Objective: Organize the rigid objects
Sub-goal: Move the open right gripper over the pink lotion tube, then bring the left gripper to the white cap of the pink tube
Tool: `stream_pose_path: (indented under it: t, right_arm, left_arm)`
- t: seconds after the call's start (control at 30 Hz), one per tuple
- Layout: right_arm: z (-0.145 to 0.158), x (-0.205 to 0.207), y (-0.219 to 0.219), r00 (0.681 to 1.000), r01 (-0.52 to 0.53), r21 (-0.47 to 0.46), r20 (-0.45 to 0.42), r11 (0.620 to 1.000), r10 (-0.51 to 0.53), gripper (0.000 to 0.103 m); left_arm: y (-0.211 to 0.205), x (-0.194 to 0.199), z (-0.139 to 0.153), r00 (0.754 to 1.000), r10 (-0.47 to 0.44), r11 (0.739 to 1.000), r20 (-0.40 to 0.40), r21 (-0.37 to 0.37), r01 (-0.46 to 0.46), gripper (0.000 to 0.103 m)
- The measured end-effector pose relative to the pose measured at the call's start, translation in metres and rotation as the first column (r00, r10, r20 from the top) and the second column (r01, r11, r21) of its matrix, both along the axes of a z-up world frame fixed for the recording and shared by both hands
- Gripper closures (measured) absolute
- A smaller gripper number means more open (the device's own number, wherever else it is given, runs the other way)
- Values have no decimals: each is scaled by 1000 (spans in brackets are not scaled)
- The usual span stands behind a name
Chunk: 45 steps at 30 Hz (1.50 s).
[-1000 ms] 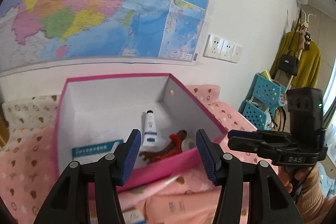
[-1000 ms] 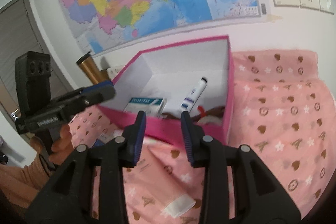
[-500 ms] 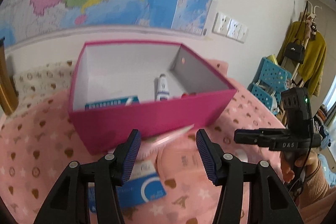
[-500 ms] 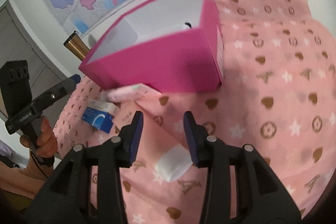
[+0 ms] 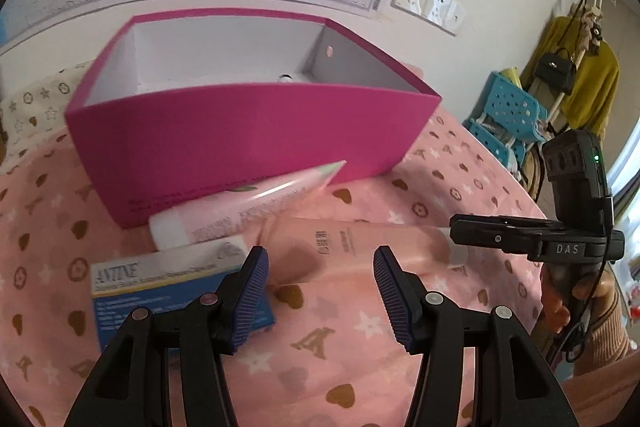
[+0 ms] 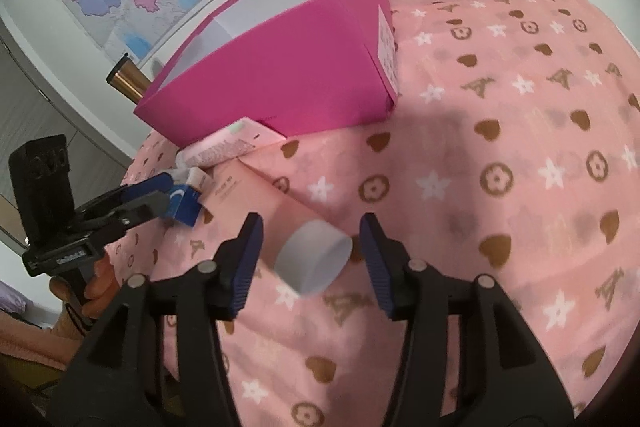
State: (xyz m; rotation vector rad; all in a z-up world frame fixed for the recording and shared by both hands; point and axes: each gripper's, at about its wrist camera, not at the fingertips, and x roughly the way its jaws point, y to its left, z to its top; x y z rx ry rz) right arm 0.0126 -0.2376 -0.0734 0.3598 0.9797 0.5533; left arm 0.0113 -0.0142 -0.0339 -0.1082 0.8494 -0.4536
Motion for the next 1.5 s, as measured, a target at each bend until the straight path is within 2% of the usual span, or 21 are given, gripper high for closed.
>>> stream_pose_path:
  t: [0.23,0.37,0.5,0.6,0.73,0.83,0.9,1.03,1.2,1.37,1.5]
  right_arm:
    - [-5,-6,-1,1000,-5,-10,-6,1000,5,51]
    - [-1,1,-1,1000,-3,-13,17,1000,3,51]
    - [-4,8,10,998,-67,-24,14,997,68,50]
    - [-7,0,20,991,-132,-30,8,991,132,51]
    - [-9,-20,31,975,-221,-32,3,975,221,51]
    - [-7,-38,42,959,-281,-29,15,959,282,51]
    - [-4,-45,53,948,-314,-61,29,948,316,51]
    - [1,-57,75,922,-378,-80,59,922,383,51]
    - [2,-69,89,898,-427,-60,87,902,431,51]
    - [3,-66,87,909,-405,-27,94,914,405,51]
    - [3,-63,77,925,-369,-34,85,929,371,51]
  left_arm:
    - [-8,1,-6,999,-19,1000,-28,3,19,47]
    - [-15,-3,-10,997,-60,998,-48,-6,59,47]
    - [-25,-6,-23,989,-103,995,-108,-21,102,47]
    - [-24,-3,-30,984,-106,994,-141,-45,101,47]
    - [-17,1,-34,977,-101,988,-185,-133,77,47]
    - [-20,1,-33,978,-108,988,-179,-130,85,47]
    - [-24,1,-30,978,-126,986,-169,-131,104,47]
    - [-36,1,-23,980,-158,986,-123,-63,151,45]
    - [-46,5,-22,959,-250,967,-132,-87,240,44]
    - [-67,11,-17,933,-339,940,-117,-88,330,44]
    - [-60,13,-9,961,-263,965,-84,-43,260,44]
